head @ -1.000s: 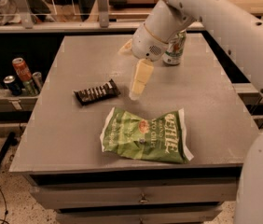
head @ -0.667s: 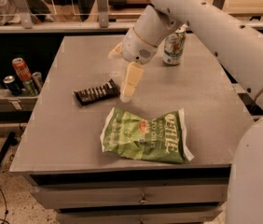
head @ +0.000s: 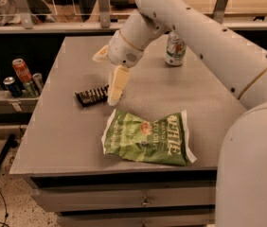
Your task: Pick rxbar chocolate
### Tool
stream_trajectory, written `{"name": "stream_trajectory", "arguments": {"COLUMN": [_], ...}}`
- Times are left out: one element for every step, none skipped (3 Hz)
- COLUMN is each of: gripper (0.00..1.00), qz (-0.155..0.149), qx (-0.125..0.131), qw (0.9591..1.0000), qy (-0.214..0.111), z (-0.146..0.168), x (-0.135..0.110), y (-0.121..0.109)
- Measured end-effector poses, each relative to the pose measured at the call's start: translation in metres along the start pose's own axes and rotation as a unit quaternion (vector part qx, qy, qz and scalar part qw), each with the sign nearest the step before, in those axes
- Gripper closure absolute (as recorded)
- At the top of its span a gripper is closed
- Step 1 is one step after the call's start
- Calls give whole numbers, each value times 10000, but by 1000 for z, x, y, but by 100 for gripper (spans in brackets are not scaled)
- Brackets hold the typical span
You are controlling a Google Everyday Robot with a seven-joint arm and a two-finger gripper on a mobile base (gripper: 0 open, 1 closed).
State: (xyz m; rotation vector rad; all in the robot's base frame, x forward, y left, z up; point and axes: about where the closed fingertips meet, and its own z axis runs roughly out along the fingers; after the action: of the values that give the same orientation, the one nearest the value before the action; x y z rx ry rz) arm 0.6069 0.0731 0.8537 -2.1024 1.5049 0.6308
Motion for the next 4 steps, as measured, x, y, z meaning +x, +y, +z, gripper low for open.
{"name": "stream_trajectory", "arguments": {"gripper": [0, 0, 0, 0], "qz": [-210, -237, -237, -124], "qx": [-123, -211, -215, -282], "qw": [9996, 9992, 9992, 9995], "qy": [-165, -249, -252, -94], "z": [11, 18, 18, 26], "x": [-16, -19, -19, -11], "y": [0, 3, 3, 8]}}
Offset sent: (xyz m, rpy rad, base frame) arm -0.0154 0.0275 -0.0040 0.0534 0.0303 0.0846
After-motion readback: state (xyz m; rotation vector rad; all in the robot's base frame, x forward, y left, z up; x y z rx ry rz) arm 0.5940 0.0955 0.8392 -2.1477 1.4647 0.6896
